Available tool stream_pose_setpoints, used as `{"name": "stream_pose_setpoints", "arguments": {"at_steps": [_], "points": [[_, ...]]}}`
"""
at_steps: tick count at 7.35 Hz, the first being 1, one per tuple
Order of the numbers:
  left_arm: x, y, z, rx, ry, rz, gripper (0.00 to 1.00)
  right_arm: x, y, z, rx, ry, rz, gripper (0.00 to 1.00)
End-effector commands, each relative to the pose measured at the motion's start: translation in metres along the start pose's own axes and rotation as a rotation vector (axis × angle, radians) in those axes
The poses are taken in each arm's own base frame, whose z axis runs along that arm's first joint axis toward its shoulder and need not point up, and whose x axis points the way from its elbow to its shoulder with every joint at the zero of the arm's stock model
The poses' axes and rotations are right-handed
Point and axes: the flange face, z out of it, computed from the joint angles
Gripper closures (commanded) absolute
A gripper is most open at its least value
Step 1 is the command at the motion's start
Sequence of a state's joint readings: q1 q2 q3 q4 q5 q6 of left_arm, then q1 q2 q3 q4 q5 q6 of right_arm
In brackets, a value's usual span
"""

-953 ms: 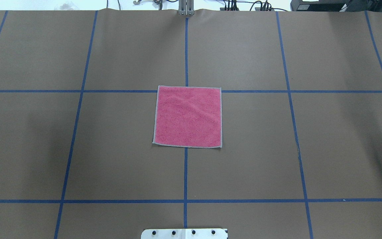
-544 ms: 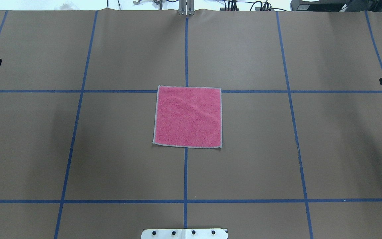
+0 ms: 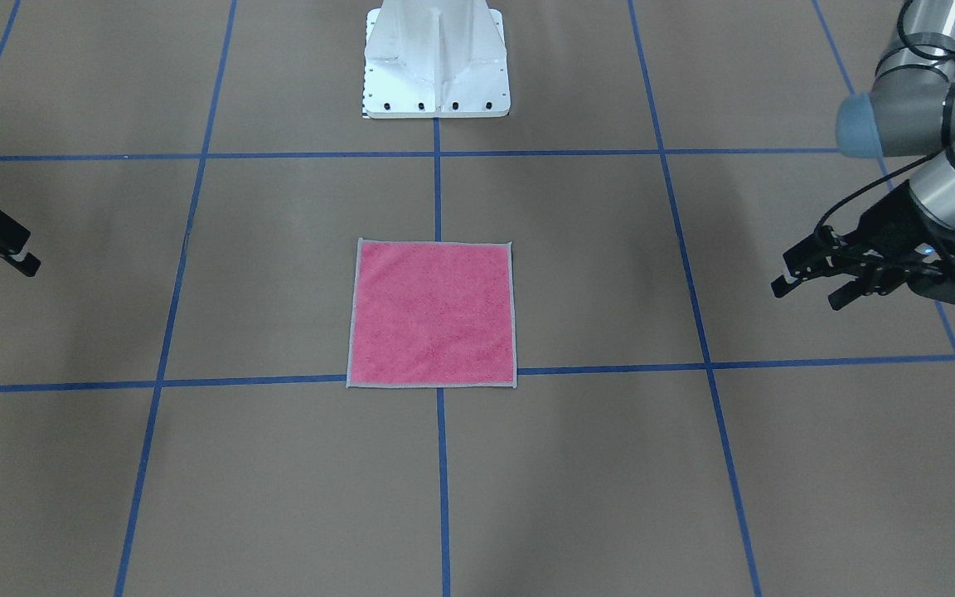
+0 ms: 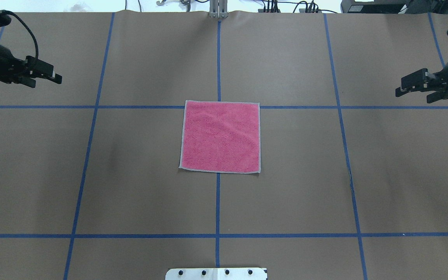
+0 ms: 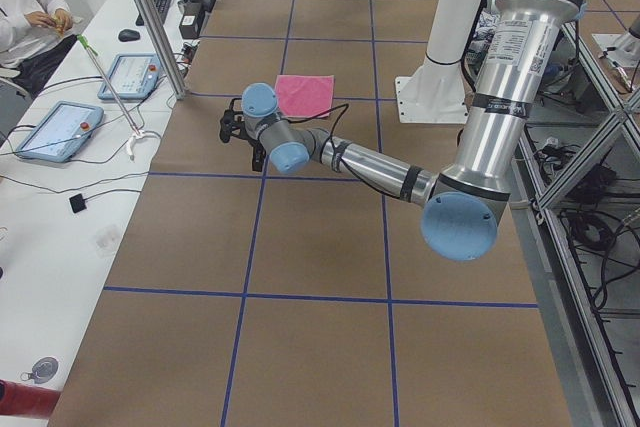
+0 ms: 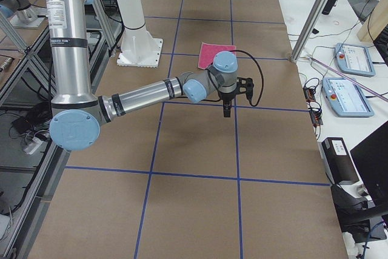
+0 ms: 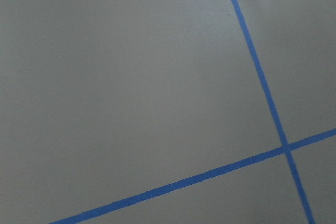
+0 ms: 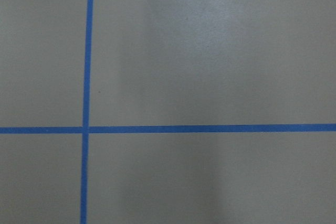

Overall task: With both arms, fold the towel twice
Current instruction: 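Move both grippers toward the near corners of the pink towel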

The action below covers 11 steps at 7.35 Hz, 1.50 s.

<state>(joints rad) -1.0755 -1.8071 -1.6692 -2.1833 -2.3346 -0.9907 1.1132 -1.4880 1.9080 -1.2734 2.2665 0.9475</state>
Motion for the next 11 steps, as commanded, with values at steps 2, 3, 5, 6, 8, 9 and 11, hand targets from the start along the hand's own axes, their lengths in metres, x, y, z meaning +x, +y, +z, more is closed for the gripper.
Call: {"name": "stream_pose_setpoints", "arguments": {"at_steps": [2, 3, 5, 6, 8, 9, 11], "points": [[0.109, 0.051, 0.05, 0.017, 0.045, -0.205, 0.0, -0.102, 0.042, 0.022, 0.052, -0.033, 0.167, 0.01], [0.13, 0.065, 0.058, 0.009, 0.062, -0.263, 0.0, -0.126, 0.061, 0.025, 0.068, -0.049, 0.233, 0.01], [0.167, 0.099, 0.081, 0.022, 0.078, -0.366, 0.0, -0.163, 0.102, 0.047, 0.116, -0.059, 0.347, 0.02], [0.183, 0.107, 0.089, 0.032, 0.09, -0.421, 0.0, -0.186, 0.117, 0.056, 0.14, -0.079, 0.419, 0.02], [0.215, 0.141, 0.119, 0.061, 0.098, -0.457, 0.0, -0.224, 0.157, 0.079, 0.203, -0.114, 0.505, 0.02], [0.227, 0.15, 0.127, 0.059, 0.105, -0.487, 0.0, -0.234, 0.169, 0.081, 0.198, -0.173, 0.536, 0.04], [0.245, 0.166, 0.142, 0.054, 0.112, -0.545, 0.0, -0.219, 0.184, 0.088, 0.19, -0.302, 0.589, 0.04]]}}
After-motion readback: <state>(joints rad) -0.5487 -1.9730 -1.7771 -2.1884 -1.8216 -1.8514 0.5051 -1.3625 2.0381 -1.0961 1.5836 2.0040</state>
